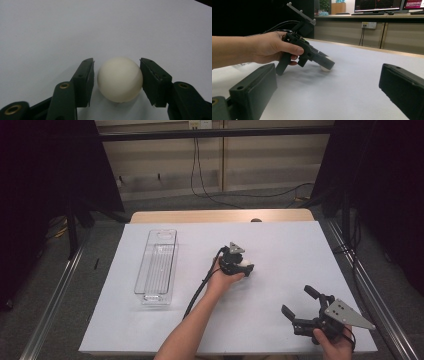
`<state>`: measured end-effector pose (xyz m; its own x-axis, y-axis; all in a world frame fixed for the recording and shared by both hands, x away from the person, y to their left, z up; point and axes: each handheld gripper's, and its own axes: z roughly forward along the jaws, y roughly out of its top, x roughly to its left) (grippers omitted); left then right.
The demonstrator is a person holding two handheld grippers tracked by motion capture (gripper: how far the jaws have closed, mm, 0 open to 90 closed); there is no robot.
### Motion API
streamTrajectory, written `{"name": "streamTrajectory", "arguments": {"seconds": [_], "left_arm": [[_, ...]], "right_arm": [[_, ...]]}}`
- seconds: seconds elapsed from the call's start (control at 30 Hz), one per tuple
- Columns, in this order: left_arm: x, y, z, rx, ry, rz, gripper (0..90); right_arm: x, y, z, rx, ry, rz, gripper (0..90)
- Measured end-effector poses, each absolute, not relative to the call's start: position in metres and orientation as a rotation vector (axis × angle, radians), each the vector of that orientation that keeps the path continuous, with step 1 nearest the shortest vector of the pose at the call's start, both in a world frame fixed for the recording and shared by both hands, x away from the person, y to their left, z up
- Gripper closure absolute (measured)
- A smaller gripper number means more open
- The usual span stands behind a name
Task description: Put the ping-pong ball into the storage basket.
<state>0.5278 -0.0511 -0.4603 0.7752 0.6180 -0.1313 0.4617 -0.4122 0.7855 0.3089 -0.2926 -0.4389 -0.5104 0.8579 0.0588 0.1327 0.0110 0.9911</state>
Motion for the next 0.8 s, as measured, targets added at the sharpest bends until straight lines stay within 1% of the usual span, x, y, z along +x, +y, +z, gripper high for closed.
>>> {"name": "streamTrajectory", "arguments": {"seconds": [0.2, 0.43, 0.47, 0.53, 0.6, 0.63, 0.8], "left_arm": [[0.5282, -0.0508, -0.4605, 2.083, 0.809, 0.224, 50.7], [0.5282, -0.0485, -0.4582, 2.107, 0.803, 0.226, 51.0], [0.5280, -0.0498, -0.4598, 2.065, 0.805, 0.223, 51.0], [0.5277, -0.0480, -0.4570, 2.092, 0.809, 0.216, 51.0], [0.5275, -0.0479, -0.4568, 2.063, 0.813, 0.213, 51.1], [0.5278, -0.0463, -0.4547, 2.090, 0.808, 0.215, 51.1], [0.5273, -0.0442, -0.4520, 2.070, 0.814, 0.210, 51.0]], "right_arm": [[0.3090, -0.2924, -0.4389, 1.027, 1.689, 1.554, 0.9], [0.3089, -0.2926, -0.4389, 1.023, 1.693, 1.552, 0.9], [0.3091, -0.2926, -0.4389, 1.018, 1.692, 1.554, 0.9], [0.3091, -0.2925, -0.4389, 1.017, 1.692, 1.554, 0.9], [0.3090, -0.2925, -0.4390, 1.020, 1.693, 1.555, 0.9], [0.3089, -0.2925, -0.4389, 1.023, 1.692, 1.552, 0.9], [0.3091, -0.2925, -0.4390, 1.017, 1.692, 1.555, 0.9]]}}
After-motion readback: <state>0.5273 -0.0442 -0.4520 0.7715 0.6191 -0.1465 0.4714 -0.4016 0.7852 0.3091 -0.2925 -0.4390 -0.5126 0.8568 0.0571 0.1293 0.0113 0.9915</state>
